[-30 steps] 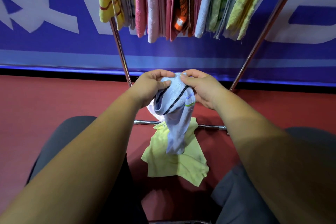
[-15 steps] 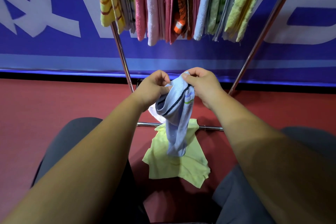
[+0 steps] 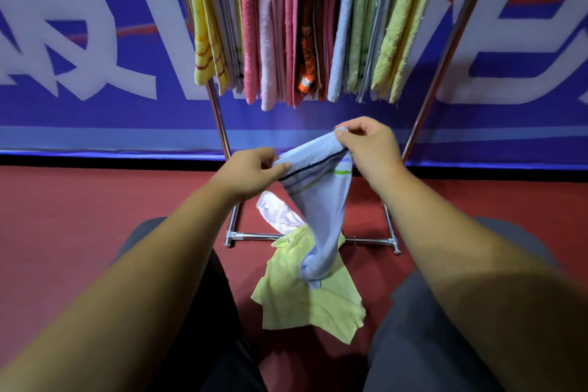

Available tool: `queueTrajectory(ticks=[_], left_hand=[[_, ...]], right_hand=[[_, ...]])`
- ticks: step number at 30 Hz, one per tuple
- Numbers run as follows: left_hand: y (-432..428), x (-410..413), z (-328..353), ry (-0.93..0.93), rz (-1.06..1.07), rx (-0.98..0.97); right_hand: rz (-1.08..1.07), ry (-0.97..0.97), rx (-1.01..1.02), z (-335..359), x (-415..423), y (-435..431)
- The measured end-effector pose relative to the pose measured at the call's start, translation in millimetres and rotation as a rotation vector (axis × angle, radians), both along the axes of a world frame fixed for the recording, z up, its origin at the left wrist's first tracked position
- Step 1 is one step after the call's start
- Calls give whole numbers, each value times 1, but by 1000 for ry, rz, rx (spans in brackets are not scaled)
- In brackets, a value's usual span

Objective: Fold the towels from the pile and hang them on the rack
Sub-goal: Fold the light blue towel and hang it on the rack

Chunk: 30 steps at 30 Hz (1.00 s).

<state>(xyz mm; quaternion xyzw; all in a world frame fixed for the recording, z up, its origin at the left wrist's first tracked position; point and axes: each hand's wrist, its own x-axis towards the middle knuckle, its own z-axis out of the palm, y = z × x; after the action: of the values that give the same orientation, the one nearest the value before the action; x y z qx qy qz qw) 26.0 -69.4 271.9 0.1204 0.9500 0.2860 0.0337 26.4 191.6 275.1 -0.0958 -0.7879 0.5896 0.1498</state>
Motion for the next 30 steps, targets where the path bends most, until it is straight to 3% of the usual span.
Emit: queueTrajectory(ticks=[12,22,30], left_hand=[[1,21,158,159,33,546],[-2,46,317,333,-31,771],[-2,58,397,313,-26,909]], right_hand=[[8,274,57,146,42,10],[-22,422,176,303,66,8],[19,517,130,384,81,-2]])
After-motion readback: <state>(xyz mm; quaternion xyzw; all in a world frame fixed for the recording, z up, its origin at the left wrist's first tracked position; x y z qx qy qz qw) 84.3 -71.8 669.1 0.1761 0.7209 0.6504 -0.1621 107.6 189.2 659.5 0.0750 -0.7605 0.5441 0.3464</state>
